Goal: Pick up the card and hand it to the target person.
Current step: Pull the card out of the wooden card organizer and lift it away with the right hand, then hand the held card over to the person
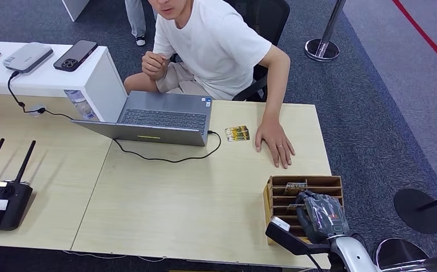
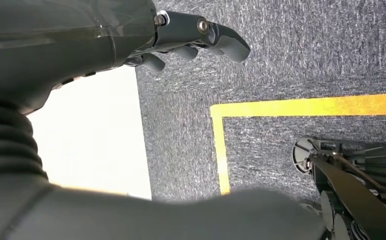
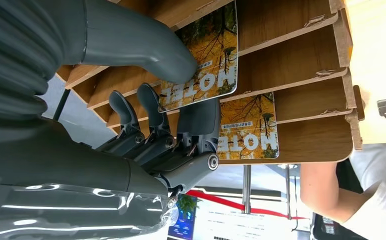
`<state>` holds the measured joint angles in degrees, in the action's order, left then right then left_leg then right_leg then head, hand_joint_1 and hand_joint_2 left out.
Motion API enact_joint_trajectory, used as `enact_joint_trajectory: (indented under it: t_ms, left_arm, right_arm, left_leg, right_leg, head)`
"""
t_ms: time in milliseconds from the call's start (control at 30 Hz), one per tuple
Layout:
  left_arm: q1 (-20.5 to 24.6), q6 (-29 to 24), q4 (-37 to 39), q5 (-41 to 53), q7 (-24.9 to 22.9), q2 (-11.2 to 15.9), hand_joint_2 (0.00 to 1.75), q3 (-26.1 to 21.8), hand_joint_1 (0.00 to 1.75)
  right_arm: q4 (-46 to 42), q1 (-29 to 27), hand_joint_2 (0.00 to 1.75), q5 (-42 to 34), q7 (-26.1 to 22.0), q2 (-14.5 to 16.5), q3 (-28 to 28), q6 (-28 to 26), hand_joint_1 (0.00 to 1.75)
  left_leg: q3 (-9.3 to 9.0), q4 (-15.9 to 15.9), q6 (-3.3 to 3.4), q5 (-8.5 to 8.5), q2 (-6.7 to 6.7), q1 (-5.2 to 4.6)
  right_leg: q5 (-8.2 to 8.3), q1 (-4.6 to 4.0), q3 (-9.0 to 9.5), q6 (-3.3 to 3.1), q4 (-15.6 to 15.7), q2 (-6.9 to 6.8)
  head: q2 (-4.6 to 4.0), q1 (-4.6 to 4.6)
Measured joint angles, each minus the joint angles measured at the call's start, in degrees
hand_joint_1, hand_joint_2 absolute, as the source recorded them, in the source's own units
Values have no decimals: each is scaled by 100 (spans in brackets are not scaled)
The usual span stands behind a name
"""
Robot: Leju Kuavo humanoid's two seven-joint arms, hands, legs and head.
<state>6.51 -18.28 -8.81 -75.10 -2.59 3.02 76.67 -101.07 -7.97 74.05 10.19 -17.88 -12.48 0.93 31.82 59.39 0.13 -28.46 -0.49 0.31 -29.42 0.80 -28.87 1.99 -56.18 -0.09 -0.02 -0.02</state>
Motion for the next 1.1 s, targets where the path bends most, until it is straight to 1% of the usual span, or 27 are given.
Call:
enact_joint_trajectory:
  t_ms: [333, 467, 667, 933, 1000, 1100]
  left_arm:
    - [1, -45, 0, -97, 22, 0, 175, 35, 0]
    - [1, -38, 0, -124, 21, 0, 175, 35, 0]
    - [0, -26, 0, -170, 21, 0, 175, 35, 0]
    - [0, -3, 0, -202, 23, -4, 175, 37, 0]
    - [0, -1, 0, -214, 23, -8, 175, 38, 0]
    - [0, 1, 0, -250, 23, -16, 175, 40, 0]
  right_arm:
    - [0, -3, 175, -126, -76, 1, 2, -156, 136]
    - [-22, -8, 175, -344, -234, 2, 6, -292, 136]
    - [-245, -59, 175, -627, -428, 7, 69, -442, 136]
    - [-655, -139, 175, -703, -558, 25, 223, -522, 136]
    - [-744, -147, 175, -728, -677, 38, 264, -637, 136]
    - [-886, -149, 175, -762, -905, 81, 331, -959, 136]
  left_leg:
    - [0, 0, 0, 0, 0, 0]
    - [0, 0, 0, 0, 0, 0]
    - [-1, 0, 0, 0, 0, 0]
    - [-1, 0, 0, 0, 0, 0]
    - [-1, 0, 0, 0, 0, 0]
    - [-1, 0, 0, 0, 0, 0]
  right_leg:
    - [0, 0, 0, 0, 0, 0]
    - [0, 0, 0, 0, 0, 0]
    - [0, 0, 0, 0, 0, 0]
    - [0, 0, 0, 0, 0, 0]
    - [0, 0, 0, 0, 0, 0]
    - [0, 0, 0, 0, 0, 0]
  head:
    - [0, 0]
    - [0, 1]
    - [0, 0]
    - [0, 0]
    - [0, 1]
    - [0, 0]
